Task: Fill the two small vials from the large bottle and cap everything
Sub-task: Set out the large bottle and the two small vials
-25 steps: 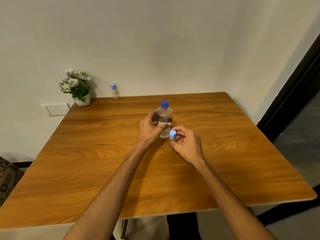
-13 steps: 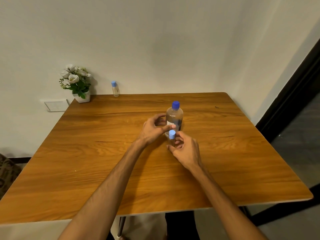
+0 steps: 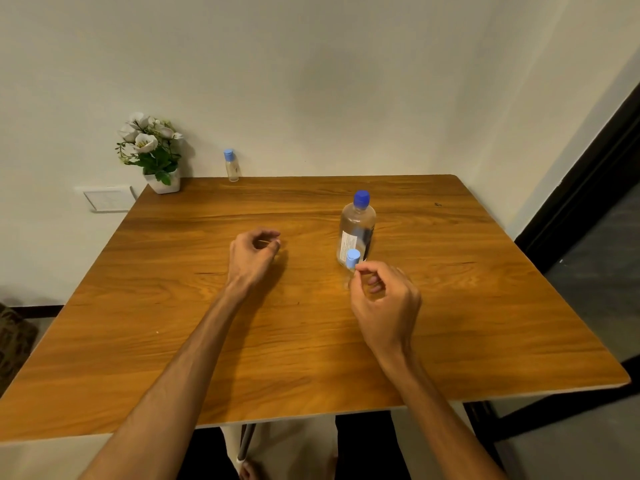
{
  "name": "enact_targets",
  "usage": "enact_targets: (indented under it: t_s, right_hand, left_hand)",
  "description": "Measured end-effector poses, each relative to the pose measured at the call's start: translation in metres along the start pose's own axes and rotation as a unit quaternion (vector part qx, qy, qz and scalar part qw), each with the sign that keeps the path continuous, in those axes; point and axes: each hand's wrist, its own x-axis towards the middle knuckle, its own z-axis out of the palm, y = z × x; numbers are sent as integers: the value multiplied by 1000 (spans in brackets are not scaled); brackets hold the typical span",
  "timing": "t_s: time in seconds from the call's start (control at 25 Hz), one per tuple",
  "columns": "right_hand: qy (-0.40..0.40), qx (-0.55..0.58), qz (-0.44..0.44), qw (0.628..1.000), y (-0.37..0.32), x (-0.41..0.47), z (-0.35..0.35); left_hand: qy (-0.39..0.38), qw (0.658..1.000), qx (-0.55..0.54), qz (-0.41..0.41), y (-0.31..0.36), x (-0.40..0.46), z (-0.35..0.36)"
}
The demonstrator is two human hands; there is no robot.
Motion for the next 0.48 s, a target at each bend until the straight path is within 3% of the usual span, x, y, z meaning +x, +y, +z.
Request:
enact_targets:
  t_s: [0.28,0.36,0.48]
  right_hand:
    - [43,51,-52,996,-21,-4,34]
    - [5,68,-69,995,-22,-11,49]
    - [-112,74,-103,985,-38,-21,90]
  left_hand:
    - [109,989,101,19,-11,72,-30]
    - [141,979,142,25,-12,115,-38]
    - [161,968,194,8,-14,181,-49]
